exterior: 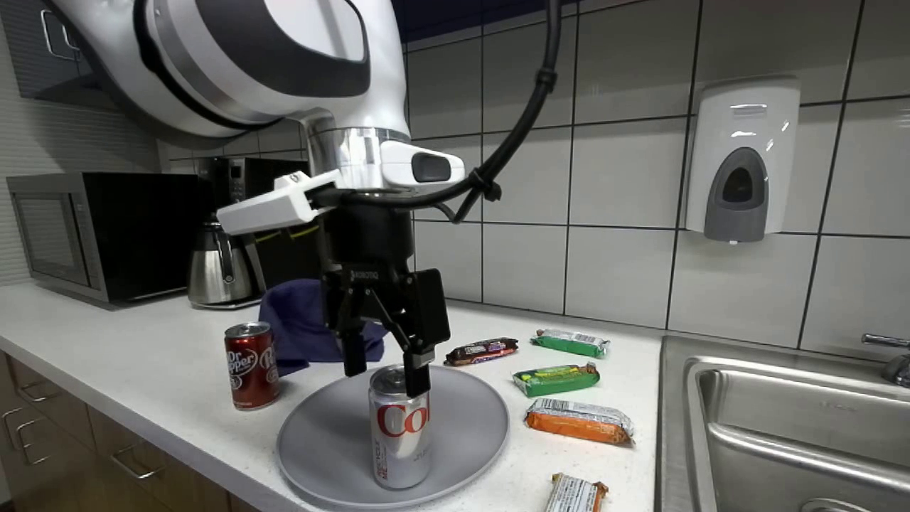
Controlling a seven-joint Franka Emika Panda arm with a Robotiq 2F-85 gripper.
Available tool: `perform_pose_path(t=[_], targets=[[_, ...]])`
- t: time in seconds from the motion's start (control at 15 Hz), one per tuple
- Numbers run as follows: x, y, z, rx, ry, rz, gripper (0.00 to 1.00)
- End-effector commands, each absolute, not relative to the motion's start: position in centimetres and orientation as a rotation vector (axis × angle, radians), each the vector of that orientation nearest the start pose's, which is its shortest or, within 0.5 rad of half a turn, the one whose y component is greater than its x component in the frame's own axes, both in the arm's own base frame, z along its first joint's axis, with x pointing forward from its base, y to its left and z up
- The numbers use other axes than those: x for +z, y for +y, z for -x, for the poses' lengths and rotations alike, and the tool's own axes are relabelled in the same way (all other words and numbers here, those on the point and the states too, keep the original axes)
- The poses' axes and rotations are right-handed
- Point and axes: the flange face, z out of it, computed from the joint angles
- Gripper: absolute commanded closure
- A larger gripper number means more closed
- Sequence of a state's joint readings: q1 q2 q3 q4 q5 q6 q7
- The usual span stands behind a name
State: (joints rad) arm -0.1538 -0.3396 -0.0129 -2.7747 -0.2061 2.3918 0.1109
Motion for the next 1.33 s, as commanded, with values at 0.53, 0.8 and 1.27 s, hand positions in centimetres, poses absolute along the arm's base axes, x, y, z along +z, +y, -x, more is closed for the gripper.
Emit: perform_pose_path(t=[0.53,0.8,1.27], targets=[[27.7,-6.4,-37.9,0.125,0.231,3.277,0.0],[27.2,-6.7,-38.2,0.138,0.25,3.283,0.0],[26.5,-6.9,-38.5,0.157,0.267,3.287,0.28]])
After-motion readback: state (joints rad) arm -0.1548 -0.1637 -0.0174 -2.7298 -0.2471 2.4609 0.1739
